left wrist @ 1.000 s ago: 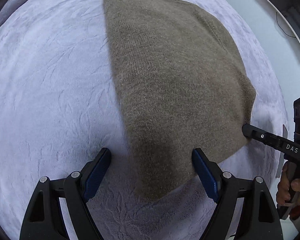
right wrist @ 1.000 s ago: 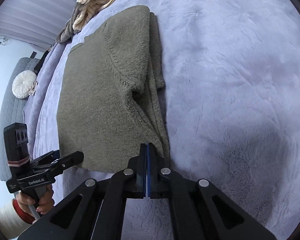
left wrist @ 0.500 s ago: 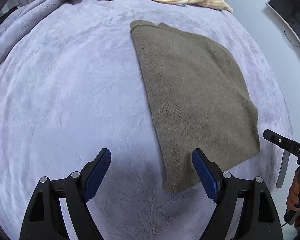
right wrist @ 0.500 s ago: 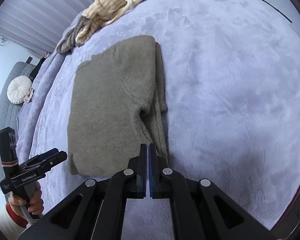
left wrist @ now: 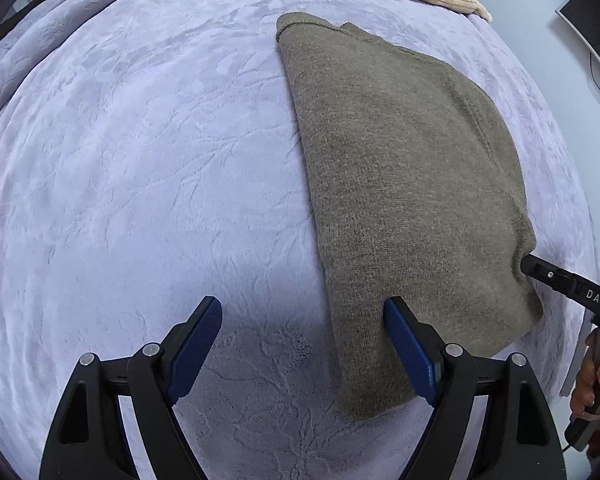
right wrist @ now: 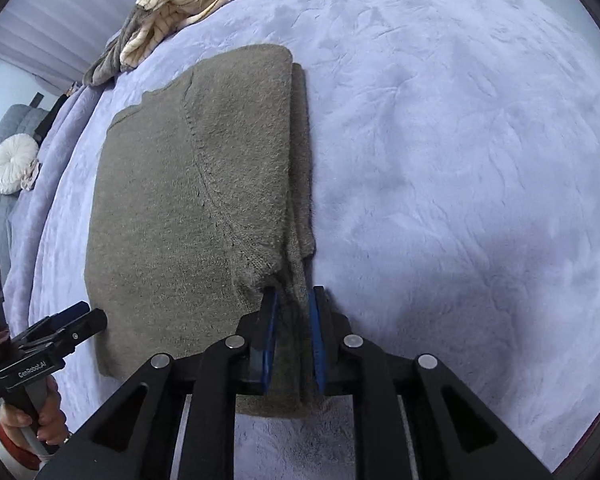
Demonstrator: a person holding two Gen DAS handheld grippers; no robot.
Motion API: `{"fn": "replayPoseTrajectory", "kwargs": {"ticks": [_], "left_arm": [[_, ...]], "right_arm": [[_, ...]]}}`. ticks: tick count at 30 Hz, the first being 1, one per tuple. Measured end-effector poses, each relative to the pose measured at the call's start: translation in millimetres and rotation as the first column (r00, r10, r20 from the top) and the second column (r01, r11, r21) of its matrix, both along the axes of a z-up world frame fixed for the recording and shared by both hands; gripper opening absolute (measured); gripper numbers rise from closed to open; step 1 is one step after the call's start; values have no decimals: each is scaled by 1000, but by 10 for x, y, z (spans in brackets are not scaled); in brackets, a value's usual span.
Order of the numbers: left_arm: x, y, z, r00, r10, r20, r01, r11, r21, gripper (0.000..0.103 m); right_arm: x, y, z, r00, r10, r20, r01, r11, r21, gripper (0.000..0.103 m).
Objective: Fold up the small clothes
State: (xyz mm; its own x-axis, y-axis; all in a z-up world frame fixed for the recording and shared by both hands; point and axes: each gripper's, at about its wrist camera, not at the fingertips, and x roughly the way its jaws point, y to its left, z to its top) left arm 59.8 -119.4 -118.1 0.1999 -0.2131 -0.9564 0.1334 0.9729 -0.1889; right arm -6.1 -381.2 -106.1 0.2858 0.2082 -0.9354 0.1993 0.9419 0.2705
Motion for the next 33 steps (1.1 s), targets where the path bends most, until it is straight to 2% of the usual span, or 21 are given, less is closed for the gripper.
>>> {"fn": "replayPoseTrajectory", "kwargs": {"ticks": [1,2,4,5,6,8,9,10,14,19,22,24,27,33], "left_arm": [[9,-6,5,1000,0,0,0,1000,-1,84],[12,-12,8,1000,0,-1,0,1000,-3,84],[-1,-36,21,1000,3,-1,-3,1000,-2,84],[-11,-29,26,1000,3,0,-3,1000,-2,84],[-20,-24,28,1000,3,1,-3,1000,0,84],[-20,-17,28,1000,0,2,0,1000,3,84],[-5,-36,27,1000,0,2,0,1000,4,84],[-4,-35,25,1000,2,1,-2,1000,5,84],[-17,-51,11,1000,1,0,-1,1000,-2,84],[-34,-58,-12,1000,3,-8,-3,1000,3,84],[-35,-67,-8,1000,-3,-3,3,1000,7,84],[-25,-62,-7,1000,1,-8,-1,1000,2,84],[-20,-58,-4,1000,0,-7,0,1000,3,84],[-19,-51,-12,1000,0,-6,0,1000,0,84]], "right_arm": [[-19,-26,45,1000,-9,10,9,1000,8,16],[-42,-67,102,999,-20,30,19,999,51,22],[-79,-128,209,997,-39,67,29,989,142,38],[-79,-126,222,997,-32,72,19,985,174,53],[-67,-112,221,997,-22,75,6,979,205,55],[-11,-68,139,999,5,47,-15,976,219,53],[29,-28,79,999,13,30,-20,976,216,25],[63,-11,31,1000,20,18,-23,977,213,7],[76,-92,6,1000,-24,19,20,985,170,7],[-12,-239,-217,998,-63,-20,66,976,207,7],[-35,-246,-166,997,-78,-24,81,976,201,11],[-59,-238,-124,995,-88,-37,93,978,184,18],[-117,-260,-37,994,-102,-37,107,976,188,21],[-159,-279,100,993,-114,-33,118,984,132,23]]}}
